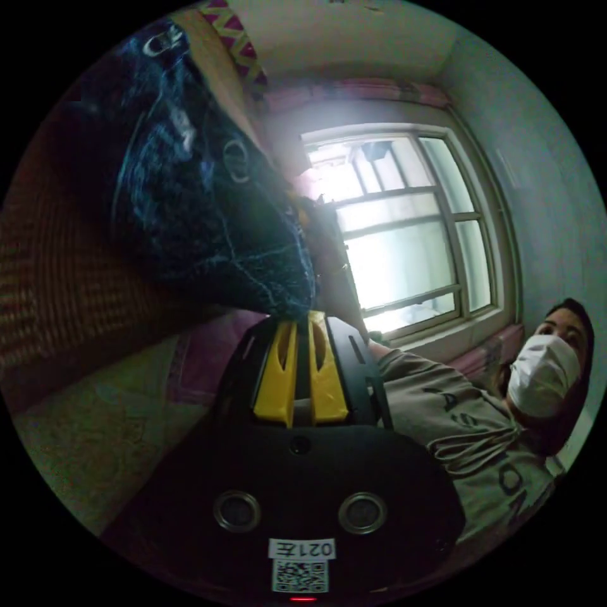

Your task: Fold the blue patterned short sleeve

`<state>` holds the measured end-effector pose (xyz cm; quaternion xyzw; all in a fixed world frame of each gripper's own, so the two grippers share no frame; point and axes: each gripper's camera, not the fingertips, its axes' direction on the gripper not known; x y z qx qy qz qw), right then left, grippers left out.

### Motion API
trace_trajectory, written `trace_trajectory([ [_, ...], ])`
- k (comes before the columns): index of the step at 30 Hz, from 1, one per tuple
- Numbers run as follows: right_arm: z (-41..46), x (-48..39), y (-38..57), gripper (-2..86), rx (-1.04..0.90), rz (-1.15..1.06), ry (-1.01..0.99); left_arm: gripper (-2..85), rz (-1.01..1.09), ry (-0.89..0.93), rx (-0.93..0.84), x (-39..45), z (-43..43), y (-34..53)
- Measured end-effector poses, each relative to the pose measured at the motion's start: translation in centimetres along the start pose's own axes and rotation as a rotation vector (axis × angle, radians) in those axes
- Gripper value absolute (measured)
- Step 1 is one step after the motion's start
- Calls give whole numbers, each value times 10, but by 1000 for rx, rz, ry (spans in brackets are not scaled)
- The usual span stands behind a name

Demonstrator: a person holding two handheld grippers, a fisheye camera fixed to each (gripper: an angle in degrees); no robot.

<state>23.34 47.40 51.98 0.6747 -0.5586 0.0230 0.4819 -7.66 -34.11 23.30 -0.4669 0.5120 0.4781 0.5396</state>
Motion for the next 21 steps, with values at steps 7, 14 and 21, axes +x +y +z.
trace_trajectory([
  [7,64,-101,-77,27,-79,-158,-2,-6,115,-44,212,50,-106,-66],
  [14,227,-134,-214,81,-176,-148,139,45,-104,-319,492,5,-207,-137],
  [21,293,-119,-243,99,-120,-112,224,50,-224,-335,649,-36,-238,-120],
])
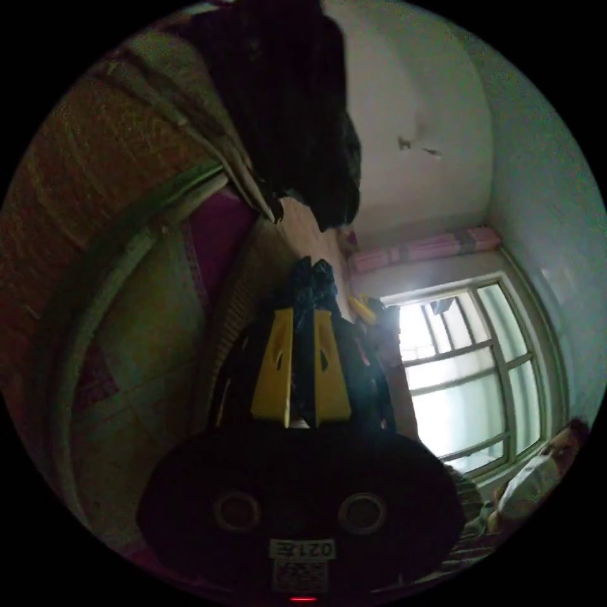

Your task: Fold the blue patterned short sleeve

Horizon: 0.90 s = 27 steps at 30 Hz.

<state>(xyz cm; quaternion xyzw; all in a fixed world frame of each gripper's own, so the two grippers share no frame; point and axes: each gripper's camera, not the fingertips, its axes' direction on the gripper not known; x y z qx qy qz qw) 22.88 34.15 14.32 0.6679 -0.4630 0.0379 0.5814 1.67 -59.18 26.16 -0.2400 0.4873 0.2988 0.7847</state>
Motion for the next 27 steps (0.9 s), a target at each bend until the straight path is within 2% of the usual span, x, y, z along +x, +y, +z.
trace_trajectory([
  [3,15,-48,22,77,-27,-208,81,49,242,-111,3,50,7,14],
  [5,49,-100,47,66,-92,-400,242,61,543,-309,-25,111,43,30],
  [7,82,-133,68,59,-112,-514,400,61,729,-509,2,146,78,47],
  [9,120,-154,85,55,-120,-601,580,50,774,-692,18,156,115,55],
  [10,144,-158,92,51,-133,-616,677,41,734,-800,-14,148,139,53],
  [11,168,-156,96,48,-164,-623,734,32,717,-833,-98,135,159,51],
  [21,191,-150,98,55,-90,-558,697,-8,639,-688,-107,138,158,42],
  [24,167,-162,105,77,10,-499,810,-9,675,-672,10,160,129,58],
  [27,131,-167,129,116,160,-475,878,-9,711,-777,105,172,106,81],
])
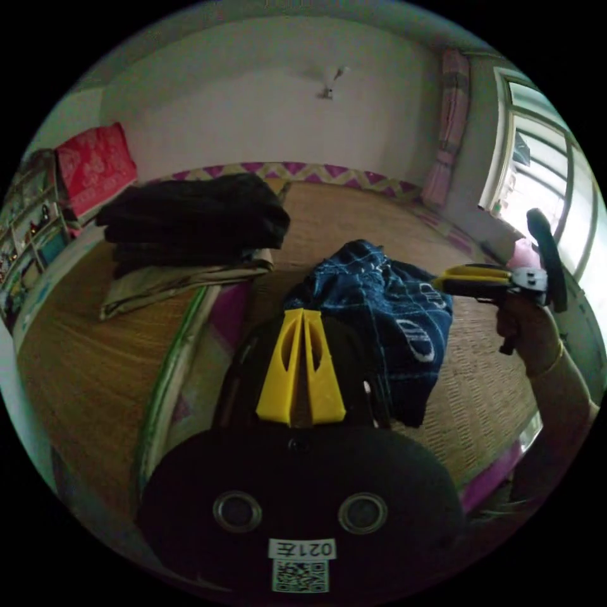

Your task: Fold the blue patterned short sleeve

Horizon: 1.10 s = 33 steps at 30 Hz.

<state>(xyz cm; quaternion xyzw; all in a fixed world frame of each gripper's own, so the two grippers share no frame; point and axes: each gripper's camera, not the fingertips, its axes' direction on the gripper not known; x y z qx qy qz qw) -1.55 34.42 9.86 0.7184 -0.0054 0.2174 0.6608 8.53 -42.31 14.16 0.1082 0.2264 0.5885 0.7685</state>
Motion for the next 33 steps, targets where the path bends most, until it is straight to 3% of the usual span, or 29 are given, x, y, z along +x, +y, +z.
trace_trajectory([
  [4,-19,41,42,140,1,216,-18,-9,-20,-55,39,-8,-27,24],
  [8,-4,82,89,141,-42,450,-397,-9,-65,-3,-20,-25,-36,39],
  [11,14,95,108,141,-43,605,-567,-6,-91,13,-38,-36,-41,43],
  [14,30,112,113,142,-7,757,-648,7,-77,42,-62,-43,-37,39],
  [17,40,138,111,140,41,870,-613,90,-78,198,-103,-45,-23,20],
  [20,45,173,111,130,65,957,-588,120,-163,375,-168,-50,-2,0],
  [27,75,222,92,131,45,1029,-731,165,-411,553,-251,-73,39,-22],
  [33,102,249,63,89,9,1024,-817,84,-506,645,-302,-97,62,-51],
])
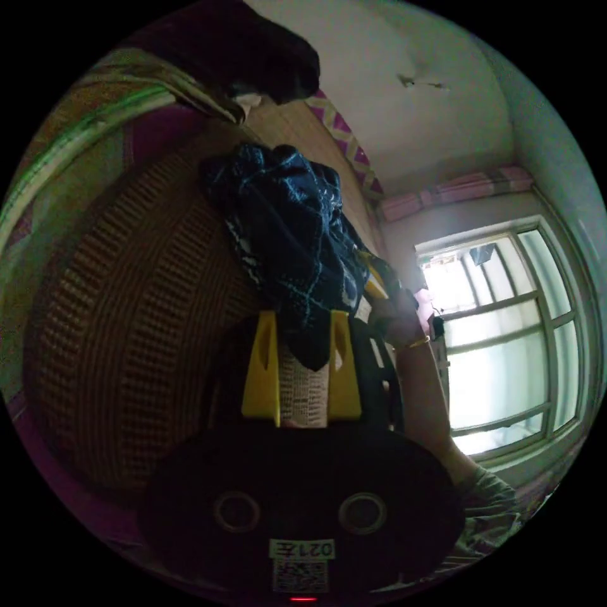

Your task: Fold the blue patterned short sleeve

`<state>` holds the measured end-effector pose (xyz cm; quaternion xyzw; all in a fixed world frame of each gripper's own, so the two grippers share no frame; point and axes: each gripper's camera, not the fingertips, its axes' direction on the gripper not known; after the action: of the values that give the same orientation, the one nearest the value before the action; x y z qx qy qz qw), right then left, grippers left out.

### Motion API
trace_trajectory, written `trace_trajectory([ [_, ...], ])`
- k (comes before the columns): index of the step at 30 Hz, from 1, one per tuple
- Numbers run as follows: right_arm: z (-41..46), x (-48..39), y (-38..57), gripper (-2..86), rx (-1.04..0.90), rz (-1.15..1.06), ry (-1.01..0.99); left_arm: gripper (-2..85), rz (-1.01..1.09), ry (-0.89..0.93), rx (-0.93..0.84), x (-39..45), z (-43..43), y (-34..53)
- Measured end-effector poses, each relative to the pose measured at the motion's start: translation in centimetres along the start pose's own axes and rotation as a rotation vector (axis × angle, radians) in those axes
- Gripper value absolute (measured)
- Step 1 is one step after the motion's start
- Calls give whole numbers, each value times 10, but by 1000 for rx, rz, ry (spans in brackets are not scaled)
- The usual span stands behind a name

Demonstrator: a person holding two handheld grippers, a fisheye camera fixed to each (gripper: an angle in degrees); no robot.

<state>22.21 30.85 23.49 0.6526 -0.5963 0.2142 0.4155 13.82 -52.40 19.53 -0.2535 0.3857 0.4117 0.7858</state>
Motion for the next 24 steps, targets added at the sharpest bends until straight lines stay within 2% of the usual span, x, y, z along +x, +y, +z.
trace_trajectory([
  [2,3,8,-11,75,-30,19,-69,22,-42,90,-76,-11,12,-17],
  [6,-3,7,-20,65,-60,27,-154,-2,-55,181,-30,-19,-3,-28],
  [16,-20,-144,-19,61,-187,-276,-70,-8,113,354,70,38,-120,-94],
  [18,-19,-186,-16,61,-194,-348,-56,-8,174,357,81,58,-154,-120],
  [24,7,-337,-18,61,-167,-558,-78,-8,398,161,182,133,-277,-220],
])
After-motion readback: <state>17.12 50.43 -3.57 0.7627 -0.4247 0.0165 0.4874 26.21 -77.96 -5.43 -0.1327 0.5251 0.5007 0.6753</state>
